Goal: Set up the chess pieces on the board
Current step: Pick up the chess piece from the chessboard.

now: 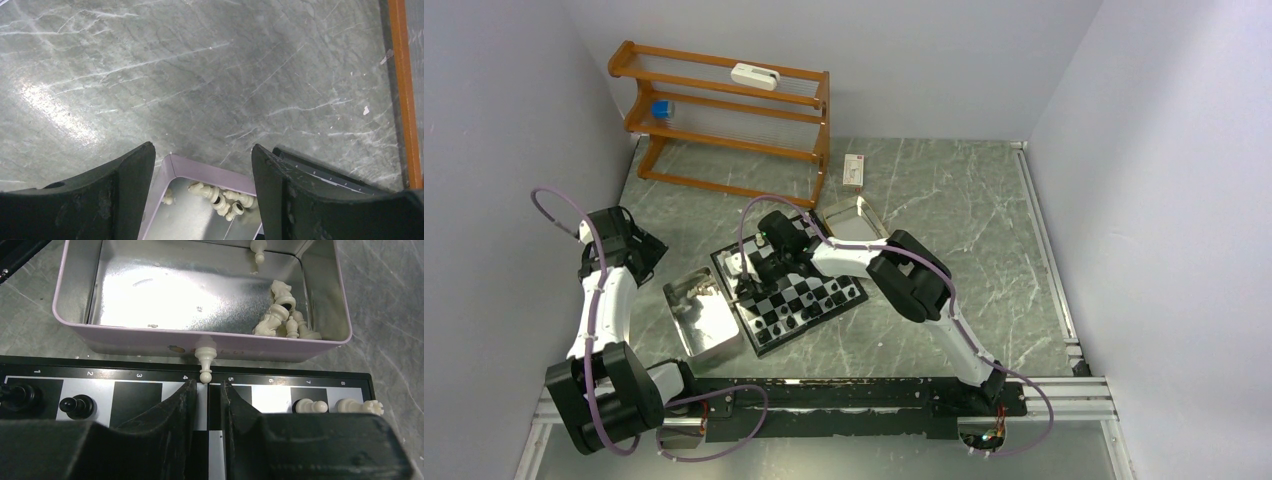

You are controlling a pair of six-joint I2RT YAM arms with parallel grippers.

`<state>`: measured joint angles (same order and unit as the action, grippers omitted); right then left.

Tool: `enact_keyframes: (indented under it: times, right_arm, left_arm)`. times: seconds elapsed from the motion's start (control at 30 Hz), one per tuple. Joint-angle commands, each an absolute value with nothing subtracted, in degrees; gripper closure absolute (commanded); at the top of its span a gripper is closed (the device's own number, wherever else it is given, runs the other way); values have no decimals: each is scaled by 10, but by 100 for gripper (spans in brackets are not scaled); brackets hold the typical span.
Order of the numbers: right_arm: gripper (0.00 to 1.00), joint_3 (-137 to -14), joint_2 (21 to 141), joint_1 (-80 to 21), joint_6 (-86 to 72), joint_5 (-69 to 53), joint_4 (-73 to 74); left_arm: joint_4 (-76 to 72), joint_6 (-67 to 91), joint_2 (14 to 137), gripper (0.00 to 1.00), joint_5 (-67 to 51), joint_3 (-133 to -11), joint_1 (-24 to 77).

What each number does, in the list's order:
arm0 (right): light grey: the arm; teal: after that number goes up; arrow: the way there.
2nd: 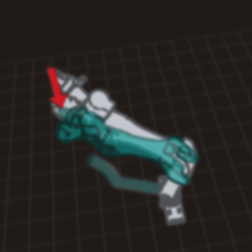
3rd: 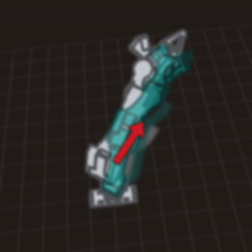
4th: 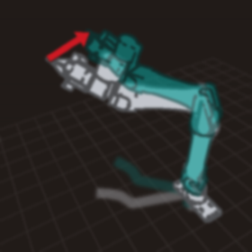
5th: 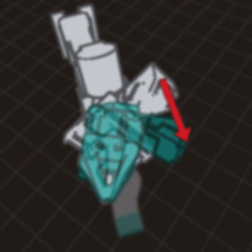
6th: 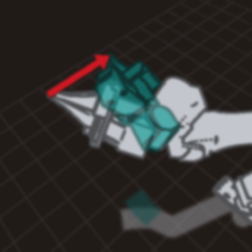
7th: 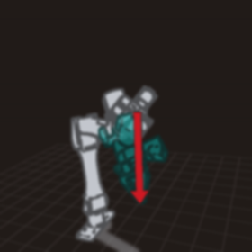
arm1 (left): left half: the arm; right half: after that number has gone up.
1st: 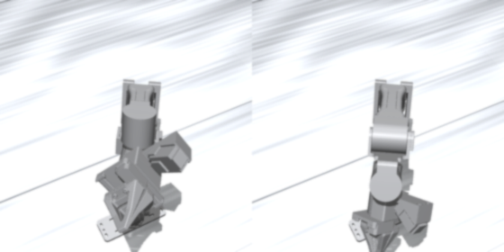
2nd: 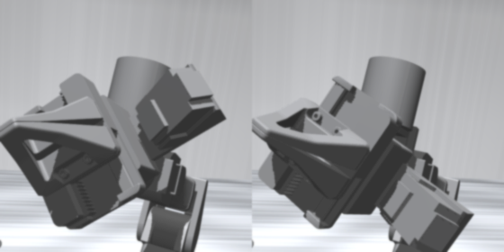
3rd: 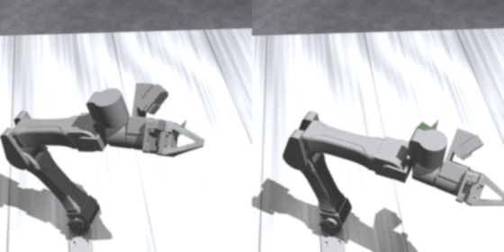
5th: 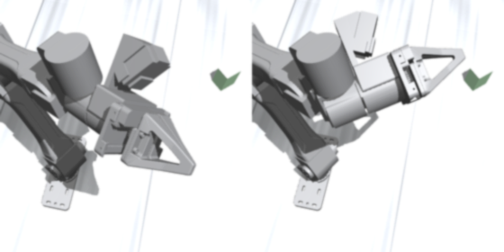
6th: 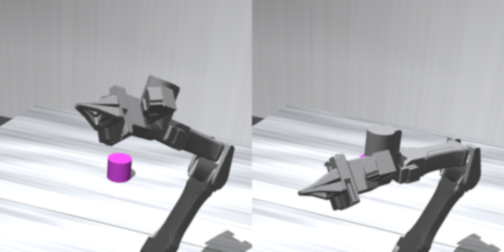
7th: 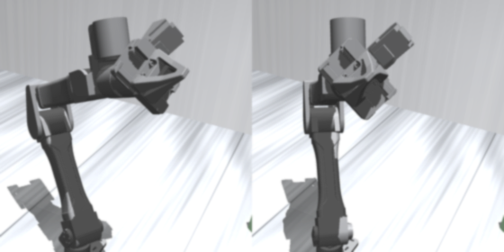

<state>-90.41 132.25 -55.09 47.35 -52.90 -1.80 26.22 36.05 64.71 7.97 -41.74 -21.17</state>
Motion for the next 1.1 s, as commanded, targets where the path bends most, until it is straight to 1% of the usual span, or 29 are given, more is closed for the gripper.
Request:
enact_keyframes:
  times: [0.0,0.13,0.3,0.73,0.83,1.07]
  right_arm:
    - [70,-887,1318,-553,468,-510,2]
    - [68,-885,1318,-556,461,-511,2]
    - [68,-885,1323,-561,451,-509,-17]
    - [72,-896,1338,-563,435,-500,-14]
    - [73,-899,1340,-562,434,-497,-13]
    - [82,-905,1344,-563,433,-495,-12]
  left_arm:
    - [262,363,634,25,94,-411,-218]
    - [260,364,634,25,94,-409,-217]
    - [259,366,629,26,95,-407,-217]
    - [260,366,628,26,97,-408,-217]
    - [259,367,628,26,98,-407,-217]
    - [261,368,627,26,102,-408,-217]
